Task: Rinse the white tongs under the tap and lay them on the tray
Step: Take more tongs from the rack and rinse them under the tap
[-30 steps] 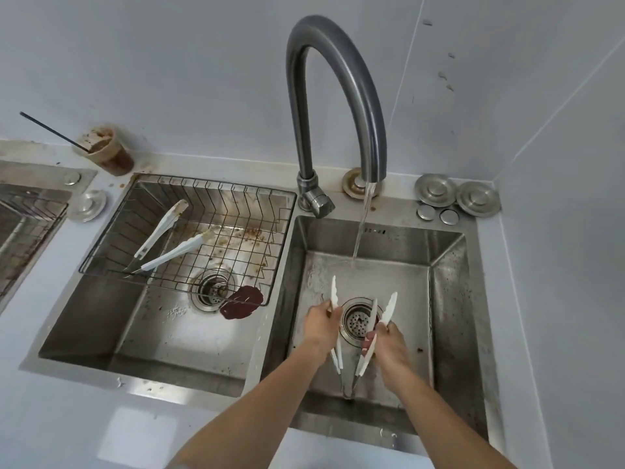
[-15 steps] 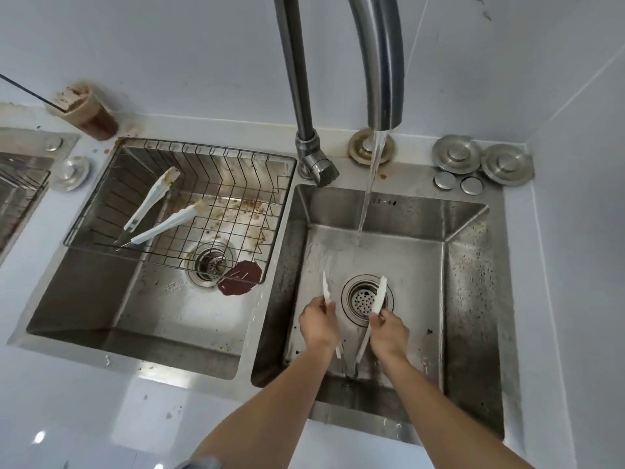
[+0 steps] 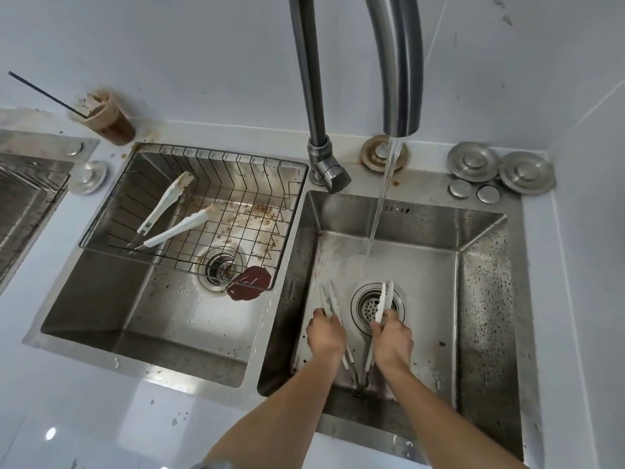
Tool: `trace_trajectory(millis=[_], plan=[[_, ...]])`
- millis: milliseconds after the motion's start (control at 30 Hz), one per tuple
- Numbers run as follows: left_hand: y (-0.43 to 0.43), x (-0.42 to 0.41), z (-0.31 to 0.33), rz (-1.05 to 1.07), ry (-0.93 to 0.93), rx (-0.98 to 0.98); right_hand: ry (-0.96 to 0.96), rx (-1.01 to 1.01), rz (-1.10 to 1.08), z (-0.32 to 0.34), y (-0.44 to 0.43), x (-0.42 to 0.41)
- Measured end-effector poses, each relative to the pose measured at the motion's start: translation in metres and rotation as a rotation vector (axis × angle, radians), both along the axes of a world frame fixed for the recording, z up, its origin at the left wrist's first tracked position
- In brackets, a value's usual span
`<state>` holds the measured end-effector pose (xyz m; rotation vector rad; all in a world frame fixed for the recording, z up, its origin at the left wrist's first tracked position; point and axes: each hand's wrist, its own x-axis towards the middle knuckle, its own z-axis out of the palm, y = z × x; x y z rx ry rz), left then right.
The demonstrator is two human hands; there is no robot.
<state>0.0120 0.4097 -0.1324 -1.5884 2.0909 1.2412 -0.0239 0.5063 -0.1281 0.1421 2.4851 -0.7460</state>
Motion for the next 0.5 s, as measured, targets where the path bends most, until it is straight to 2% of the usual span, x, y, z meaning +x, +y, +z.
trace_trajectory(millis=[233,500], plan=[[-0.01,0.003,0.013,-0.125,-0.053,0.045,-0.046,0.078,0.084,0.01,0.008,-0.001],[-0.033,-0.004,0.079,-0.578,-0.073,-0.145,0.084,0.205,0.423,0.073,-0.009,-0.015]])
